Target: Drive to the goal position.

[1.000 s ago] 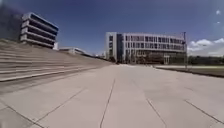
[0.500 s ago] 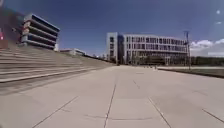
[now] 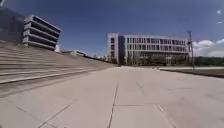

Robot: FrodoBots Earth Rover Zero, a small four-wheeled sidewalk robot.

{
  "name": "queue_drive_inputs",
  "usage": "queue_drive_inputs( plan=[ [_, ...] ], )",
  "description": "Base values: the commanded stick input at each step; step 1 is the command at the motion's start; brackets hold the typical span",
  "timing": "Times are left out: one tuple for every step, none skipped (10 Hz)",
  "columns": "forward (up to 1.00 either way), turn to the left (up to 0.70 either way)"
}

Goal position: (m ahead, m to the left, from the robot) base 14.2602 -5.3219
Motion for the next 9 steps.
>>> queue_drive_inputs(
  plan=[
    [0.7,0.0],
    [0.7,0.0],
    [0.7,0.0],
    [0.7,0.0],
    [0.7,0.0],
    [0.7,0.0],
    [0.7,0.0],
    [0.7,0.0],
    [0.7,0.0]
  ],
)
